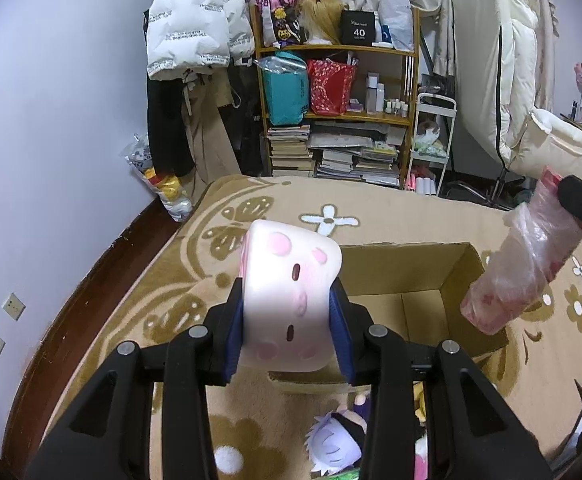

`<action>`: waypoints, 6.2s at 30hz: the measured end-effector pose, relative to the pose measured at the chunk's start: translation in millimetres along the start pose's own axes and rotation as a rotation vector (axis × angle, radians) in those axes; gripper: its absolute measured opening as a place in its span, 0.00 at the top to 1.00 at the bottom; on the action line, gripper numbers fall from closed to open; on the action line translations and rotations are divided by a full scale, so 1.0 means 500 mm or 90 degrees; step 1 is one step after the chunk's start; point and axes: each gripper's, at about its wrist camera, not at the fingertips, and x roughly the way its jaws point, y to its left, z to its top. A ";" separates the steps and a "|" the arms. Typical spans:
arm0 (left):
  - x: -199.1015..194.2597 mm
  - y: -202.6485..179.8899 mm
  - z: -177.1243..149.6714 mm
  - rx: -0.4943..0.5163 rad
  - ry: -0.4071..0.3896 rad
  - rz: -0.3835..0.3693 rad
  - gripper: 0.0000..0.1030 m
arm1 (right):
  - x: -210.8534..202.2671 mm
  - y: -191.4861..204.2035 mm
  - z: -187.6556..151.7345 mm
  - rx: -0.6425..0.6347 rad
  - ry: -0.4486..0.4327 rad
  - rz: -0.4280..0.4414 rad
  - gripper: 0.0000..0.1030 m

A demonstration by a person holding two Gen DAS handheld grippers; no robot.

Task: Organize soft objects
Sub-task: 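Lift both held items into the cardboard box and open both tools, then withdraw both tools from the box toward the remaining toys, then grasp the yellow plush with the right tool while the left tool grasps the white-haired doll, then carry the yellow plush and white-haired doll into the box and release both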

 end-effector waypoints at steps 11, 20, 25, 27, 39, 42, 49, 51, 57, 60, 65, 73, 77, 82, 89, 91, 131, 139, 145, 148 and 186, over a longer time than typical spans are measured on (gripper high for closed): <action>0.081 -0.040 -0.025 0.014 0.038 -0.042 0.62 | 0.098 -0.040 -0.081 0.021 0.092 -0.020 0.81; 0.118 -0.061 -0.039 0.028 0.061 -0.039 0.52 | 0.123 -0.076 -0.124 0.055 0.133 -0.027 0.79; 0.109 -0.051 -0.037 0.021 0.046 -0.024 0.33 | 0.112 -0.086 -0.121 0.066 0.126 -0.026 0.65; 0.100 -0.047 -0.033 0.021 0.041 -0.029 0.19 | 0.103 -0.090 -0.119 0.072 0.119 -0.027 0.38; 0.019 -0.024 -0.028 0.007 0.019 0.001 0.04 | 0.030 -0.092 -0.126 0.084 0.119 -0.031 0.04; -0.007 -0.013 -0.035 0.005 0.018 0.015 0.03 | 0.011 -0.089 -0.128 0.087 0.120 -0.025 0.04; -0.065 0.020 -0.061 -0.019 0.031 0.027 0.03 | -0.030 -0.067 -0.140 0.088 0.124 -0.014 0.04; -0.079 0.028 -0.068 -0.025 0.038 0.029 0.03 | -0.043 -0.060 -0.146 0.090 0.127 -0.008 0.04; -0.105 0.036 -0.086 -0.032 0.058 0.031 0.03 | -0.069 -0.037 -0.167 0.093 0.145 0.004 0.04; -0.102 0.036 -0.097 -0.034 0.079 0.025 0.03 | -0.075 -0.027 -0.175 0.090 0.152 0.005 0.04; -0.085 0.034 -0.117 -0.044 0.113 0.018 0.03 | -0.074 -0.019 -0.187 0.086 0.159 0.001 0.04; -0.048 0.028 -0.133 -0.045 0.144 0.007 0.03 | -0.034 -0.023 -0.228 0.091 0.190 -0.007 0.04; -0.024 0.024 -0.136 -0.045 0.158 -0.002 0.03 | -0.003 -0.028 -0.252 0.092 0.213 -0.011 0.04; 0.013 0.018 -0.144 -0.048 0.181 -0.007 0.03 | 0.032 -0.039 -0.273 0.095 0.232 -0.014 0.04; 0.061 0.009 -0.165 -0.050 0.216 0.001 0.03 | 0.071 -0.054 -0.298 0.103 0.255 -0.012 0.04; 0.074 0.008 -0.168 -0.051 0.222 0.000 0.03 | 0.082 -0.055 -0.305 0.103 0.265 -0.012 0.04; 0.240 -0.060 -0.253 -0.017 0.359 -0.077 0.15 | 0.189 -0.061 -0.386 0.094 0.383 -0.011 0.22; 0.225 -0.068 -0.255 -0.039 0.365 -0.127 0.49 | 0.171 -0.056 -0.375 0.082 0.363 -0.011 0.24; 0.184 -0.072 -0.249 -0.022 0.326 -0.081 0.54 | 0.153 -0.045 -0.361 0.073 0.340 -0.006 0.24; 0.165 -0.057 -0.238 -0.031 0.309 -0.067 0.55 | 0.134 -0.044 -0.348 0.072 0.320 -0.004 0.24; -0.047 0.004 -0.056 -0.020 0.028 0.017 0.54 | 0.005 0.008 -0.173 0.010 0.095 0.003 0.24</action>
